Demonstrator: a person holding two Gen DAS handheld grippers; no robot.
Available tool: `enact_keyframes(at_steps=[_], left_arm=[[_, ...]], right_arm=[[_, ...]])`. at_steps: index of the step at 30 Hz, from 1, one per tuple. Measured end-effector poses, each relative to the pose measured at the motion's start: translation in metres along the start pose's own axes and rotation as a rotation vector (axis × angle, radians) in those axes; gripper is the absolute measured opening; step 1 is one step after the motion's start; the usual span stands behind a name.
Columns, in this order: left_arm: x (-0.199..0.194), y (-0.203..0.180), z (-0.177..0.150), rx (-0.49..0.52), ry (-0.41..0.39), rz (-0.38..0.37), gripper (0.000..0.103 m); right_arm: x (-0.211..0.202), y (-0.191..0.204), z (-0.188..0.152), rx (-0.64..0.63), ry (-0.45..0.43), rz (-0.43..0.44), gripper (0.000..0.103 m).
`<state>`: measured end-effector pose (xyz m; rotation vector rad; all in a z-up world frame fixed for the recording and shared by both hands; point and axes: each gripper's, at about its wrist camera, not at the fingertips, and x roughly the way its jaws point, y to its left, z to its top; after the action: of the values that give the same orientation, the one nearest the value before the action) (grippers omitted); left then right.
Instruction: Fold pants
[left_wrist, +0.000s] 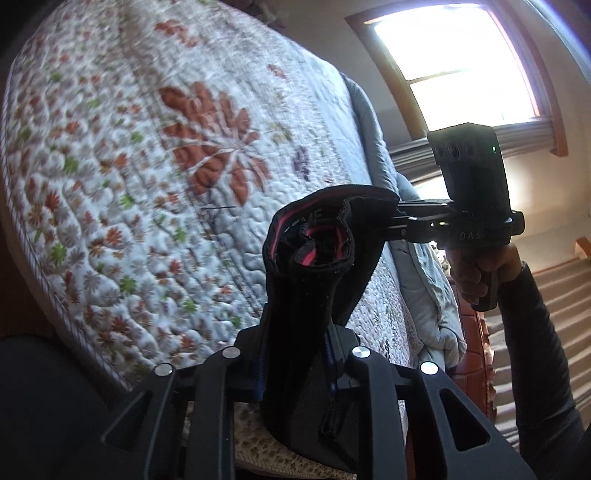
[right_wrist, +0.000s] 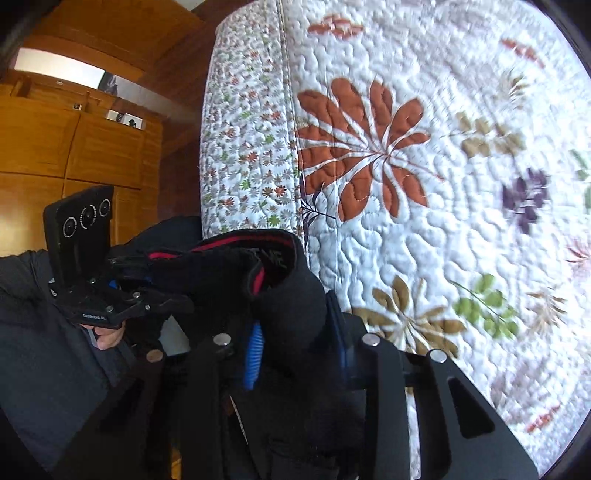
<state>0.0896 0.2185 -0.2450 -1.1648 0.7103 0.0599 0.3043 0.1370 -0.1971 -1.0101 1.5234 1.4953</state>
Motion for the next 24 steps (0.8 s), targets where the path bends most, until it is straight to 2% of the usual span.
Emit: enact_keyframes(at_steps=[15, 24], left_arm=[[-0.034, -0.095, -0.034, 0.210, -0.012, -0.055, 0.022], [-0.035, -0.150, -0.058, 0.359, 0.000, -0.069, 0.022]], right_arm=[[-0.083, 0.075, -0.081, -0.002, -0.111, -0.245, 0.024], [-0.111, 0.104, -0.128, 0.027, -0.148, -0.379, 0.023]])
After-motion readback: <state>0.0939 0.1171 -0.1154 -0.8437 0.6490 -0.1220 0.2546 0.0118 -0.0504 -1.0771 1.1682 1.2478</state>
